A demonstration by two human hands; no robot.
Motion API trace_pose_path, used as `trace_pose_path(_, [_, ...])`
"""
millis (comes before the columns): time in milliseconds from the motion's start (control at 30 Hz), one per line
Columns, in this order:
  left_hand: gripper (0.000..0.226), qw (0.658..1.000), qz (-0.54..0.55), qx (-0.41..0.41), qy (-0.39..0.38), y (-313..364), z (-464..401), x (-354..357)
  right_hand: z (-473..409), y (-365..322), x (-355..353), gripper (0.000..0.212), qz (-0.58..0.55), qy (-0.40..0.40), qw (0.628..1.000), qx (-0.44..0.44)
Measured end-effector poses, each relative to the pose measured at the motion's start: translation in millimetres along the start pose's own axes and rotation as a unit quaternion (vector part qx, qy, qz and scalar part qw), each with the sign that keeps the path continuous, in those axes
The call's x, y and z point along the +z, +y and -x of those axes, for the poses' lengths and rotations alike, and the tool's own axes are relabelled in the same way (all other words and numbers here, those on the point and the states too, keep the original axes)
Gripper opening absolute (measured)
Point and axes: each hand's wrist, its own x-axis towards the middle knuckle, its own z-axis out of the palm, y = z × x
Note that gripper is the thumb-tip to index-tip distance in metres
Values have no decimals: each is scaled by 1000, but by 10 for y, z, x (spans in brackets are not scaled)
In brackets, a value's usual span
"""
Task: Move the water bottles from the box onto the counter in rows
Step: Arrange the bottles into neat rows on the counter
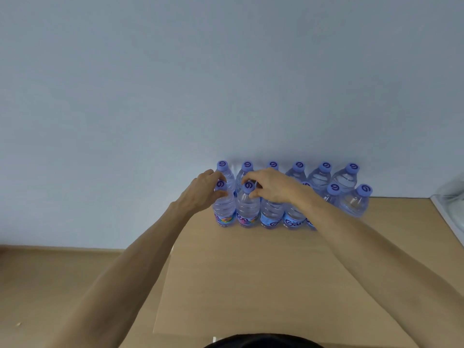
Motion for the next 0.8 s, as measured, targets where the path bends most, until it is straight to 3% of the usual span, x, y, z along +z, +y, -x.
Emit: trace_pose_path(800, [21, 999, 32, 20, 28, 16, 53, 30, 40, -16, 57, 33, 7, 21, 1000, 1])
